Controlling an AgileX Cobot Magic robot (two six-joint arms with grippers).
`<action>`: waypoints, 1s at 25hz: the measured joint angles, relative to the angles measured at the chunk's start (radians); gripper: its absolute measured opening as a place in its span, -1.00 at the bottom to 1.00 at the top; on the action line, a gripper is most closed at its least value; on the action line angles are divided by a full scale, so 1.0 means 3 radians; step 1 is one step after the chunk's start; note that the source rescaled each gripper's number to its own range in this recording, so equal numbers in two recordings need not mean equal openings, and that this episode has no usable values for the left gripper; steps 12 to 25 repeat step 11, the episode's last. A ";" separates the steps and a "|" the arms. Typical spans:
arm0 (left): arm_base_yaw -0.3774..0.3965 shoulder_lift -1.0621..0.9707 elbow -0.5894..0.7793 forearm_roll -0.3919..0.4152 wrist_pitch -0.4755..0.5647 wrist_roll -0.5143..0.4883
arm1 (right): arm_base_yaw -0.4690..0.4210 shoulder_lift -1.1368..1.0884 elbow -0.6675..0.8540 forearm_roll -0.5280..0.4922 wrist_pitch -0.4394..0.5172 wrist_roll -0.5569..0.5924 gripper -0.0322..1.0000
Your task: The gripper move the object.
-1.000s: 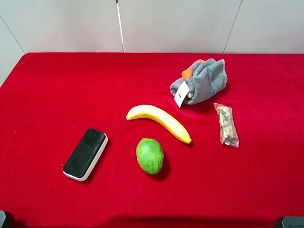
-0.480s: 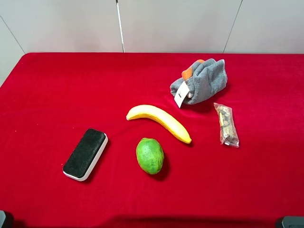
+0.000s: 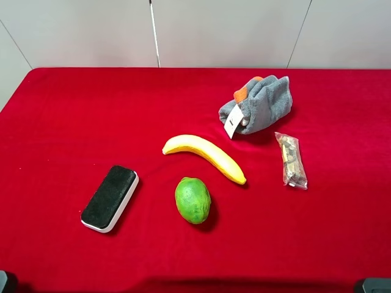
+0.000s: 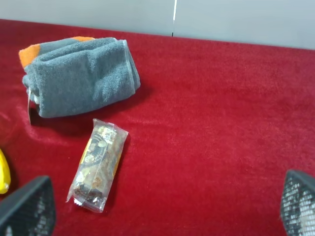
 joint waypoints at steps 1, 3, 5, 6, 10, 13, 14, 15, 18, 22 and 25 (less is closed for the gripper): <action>0.0000 0.0000 0.0000 0.0000 0.0000 0.0000 | 0.0000 0.0000 0.0000 0.0000 0.0000 0.0000 1.00; 0.0000 0.0000 0.0000 0.0000 0.0000 0.0000 | 0.0000 0.0000 0.0000 0.0000 0.0000 0.0000 1.00; 0.0000 0.0000 0.0000 0.0000 0.0000 0.0000 | 0.0000 0.0000 0.0000 0.0000 0.0000 0.0000 1.00; 0.0000 0.0000 0.0000 0.0000 0.0000 0.0000 | 0.0000 0.0000 0.0000 0.0000 0.0000 0.0000 1.00; 0.0000 0.0000 0.0000 0.0000 0.0000 0.0000 | 0.0000 0.0000 0.0000 0.0000 0.0000 0.0000 1.00; 0.0000 0.0000 0.0000 0.0000 0.0000 0.0000 | 0.0000 0.0000 0.0000 0.0000 0.0000 0.0000 1.00; 0.0000 0.0000 0.0000 0.0000 0.0000 0.0000 | 0.0000 0.0000 0.0000 0.0000 0.0000 0.0000 1.00; 0.0000 0.0000 0.0000 0.0000 0.0000 0.0000 | 0.0000 0.0000 0.0000 0.0000 0.0000 0.0000 1.00; 0.0000 0.0000 0.0000 0.0000 0.0000 0.0000 | 0.0000 0.0000 0.0000 0.0000 0.0000 0.0000 1.00; 0.0000 0.0000 0.0000 0.0000 0.0000 0.0000 | 0.0000 0.0000 0.0000 0.0000 0.0000 0.0000 1.00; 0.0000 0.0000 0.0000 0.0000 0.0000 0.0000 | 0.0000 0.0000 0.0000 0.0000 0.0000 0.0000 1.00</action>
